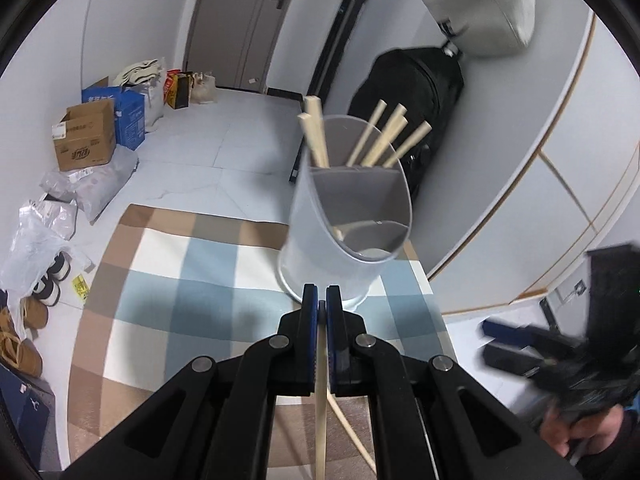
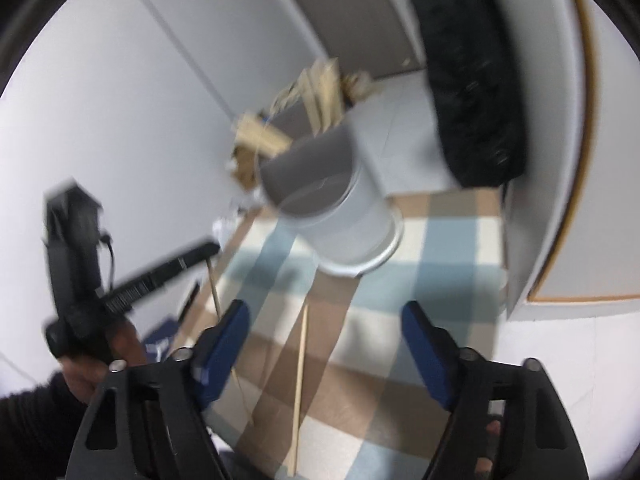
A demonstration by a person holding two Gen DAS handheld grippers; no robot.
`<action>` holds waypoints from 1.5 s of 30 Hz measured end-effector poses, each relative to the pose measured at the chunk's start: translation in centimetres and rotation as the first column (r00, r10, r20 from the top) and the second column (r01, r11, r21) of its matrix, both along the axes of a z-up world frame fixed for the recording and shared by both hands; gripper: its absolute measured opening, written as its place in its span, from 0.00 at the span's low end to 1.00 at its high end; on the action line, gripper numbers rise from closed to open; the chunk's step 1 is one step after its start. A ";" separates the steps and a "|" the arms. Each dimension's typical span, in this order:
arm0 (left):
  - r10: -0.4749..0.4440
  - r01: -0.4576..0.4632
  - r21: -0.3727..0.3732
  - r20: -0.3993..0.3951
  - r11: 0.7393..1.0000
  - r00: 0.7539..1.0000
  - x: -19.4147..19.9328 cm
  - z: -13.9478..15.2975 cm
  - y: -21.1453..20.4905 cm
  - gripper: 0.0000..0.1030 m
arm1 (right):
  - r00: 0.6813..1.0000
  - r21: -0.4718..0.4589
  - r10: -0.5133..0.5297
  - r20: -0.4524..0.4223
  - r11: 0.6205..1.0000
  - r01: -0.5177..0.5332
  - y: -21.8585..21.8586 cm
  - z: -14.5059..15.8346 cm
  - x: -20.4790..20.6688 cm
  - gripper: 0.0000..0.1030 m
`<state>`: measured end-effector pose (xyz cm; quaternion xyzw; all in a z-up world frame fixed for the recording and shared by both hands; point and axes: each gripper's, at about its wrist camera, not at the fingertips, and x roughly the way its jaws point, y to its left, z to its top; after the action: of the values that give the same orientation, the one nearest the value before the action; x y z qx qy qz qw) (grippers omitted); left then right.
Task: Organize utensils
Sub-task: 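Close the left tool on one of the crossed sticks, then close the right tool on the last wooden stick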
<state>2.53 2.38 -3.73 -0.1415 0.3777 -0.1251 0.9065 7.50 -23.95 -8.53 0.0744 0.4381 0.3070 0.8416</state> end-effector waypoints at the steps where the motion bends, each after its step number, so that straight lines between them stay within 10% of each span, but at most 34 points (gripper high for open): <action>1: 0.006 -0.006 -0.006 0.008 1.000 1.000 0.1 -0.2 -0.1 0.00 | 1.000 -0.023 0.020 -0.009 1.000 -0.020 0.9 -0.3 0.1 0.61; 15: 0.065 -0.055 -0.119 0.078 0.991 0.995 -0.9 0.0 5.7 0.00 | 0.973 -0.325 0.163 -0.162 0.922 -0.209 11.4 -6.0 3.5 0.28; 27: 0.054 -0.039 -0.145 0.102 0.989 0.993 -1.7 0.4 6.9 0.00 | 0.939 -0.459 0.164 -0.302 0.839 -0.293 14.8 -9.3 6.0 0.24; 33: 0.040 -0.024 -0.142 0.109 0.990 0.993 -1.7 0.5 6.9 0.00 | 0.954 -0.470 0.167 -0.250 0.840 -0.270 14.3 -9.0 5.5 0.04; 45: 0.050 -0.035 -0.137 0.105 0.990 0.993 -1.8 0.5 7.1 0.00 | 0.986 -0.405 0.138 -0.090 0.900 -0.162 11.7 -5.5 3.1 0.04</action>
<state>0.73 9.51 -3.24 -0.2038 0.3154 -0.1384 0.9164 10.58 -12.24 -13.99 -0.1292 0.5218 0.2695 0.7990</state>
